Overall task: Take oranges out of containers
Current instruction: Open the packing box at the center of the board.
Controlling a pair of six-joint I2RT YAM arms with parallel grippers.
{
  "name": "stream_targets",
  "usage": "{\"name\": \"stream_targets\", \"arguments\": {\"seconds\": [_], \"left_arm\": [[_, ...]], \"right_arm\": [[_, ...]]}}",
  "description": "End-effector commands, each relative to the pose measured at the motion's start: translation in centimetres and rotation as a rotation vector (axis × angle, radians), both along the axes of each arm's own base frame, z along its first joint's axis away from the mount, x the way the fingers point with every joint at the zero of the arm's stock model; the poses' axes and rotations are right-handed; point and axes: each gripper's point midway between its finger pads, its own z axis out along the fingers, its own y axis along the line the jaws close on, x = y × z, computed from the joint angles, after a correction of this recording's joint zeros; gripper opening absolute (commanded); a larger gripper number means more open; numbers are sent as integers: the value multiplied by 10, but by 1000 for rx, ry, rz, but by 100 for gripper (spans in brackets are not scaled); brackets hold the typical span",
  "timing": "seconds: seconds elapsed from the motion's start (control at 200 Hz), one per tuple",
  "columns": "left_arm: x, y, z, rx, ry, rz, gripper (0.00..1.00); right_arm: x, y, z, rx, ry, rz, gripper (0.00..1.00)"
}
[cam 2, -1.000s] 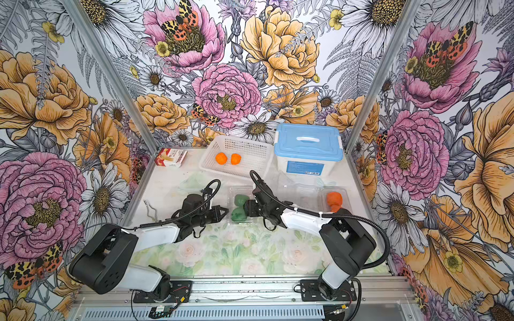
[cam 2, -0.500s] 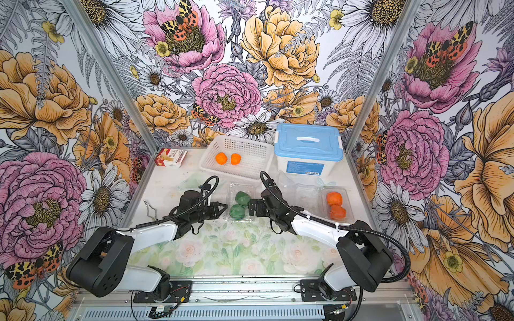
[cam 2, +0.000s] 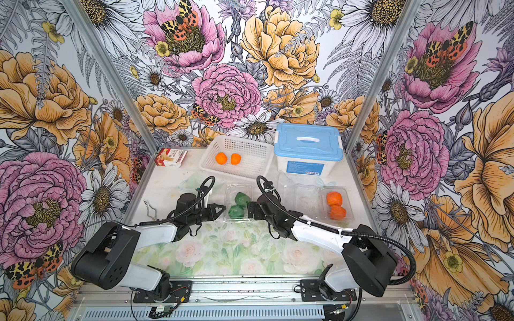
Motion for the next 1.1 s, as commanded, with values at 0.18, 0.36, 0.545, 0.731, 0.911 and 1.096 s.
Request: {"name": "stream_targets", "arguments": {"seconds": [0.18, 0.36, 0.545, 0.731, 0.911, 1.096], "left_arm": [[3, -4, 13, -48, -58, -23, 0], [2, -6, 14, -54, -59, -30, 0], [2, -5, 16, -56, -69, -25, 0], [1, 3, 28, -47, -122, 9, 0], [-3, 11, 44, -30, -202, 43, 0], [-9, 9, 58, -13, -275, 35, 0]], "right_arm": [[9, 46, 22, 34, -17, 104, 81], [9, 67, 19, 37, 2, 151, 75], [3, 90, 16, 29, 11, 217, 72], [2, 98, 18, -38, -25, 236, 70], [1, 101, 18, -55, -33, 243, 68], [-1, 106, 16, -54, -28, 255, 68]]}}
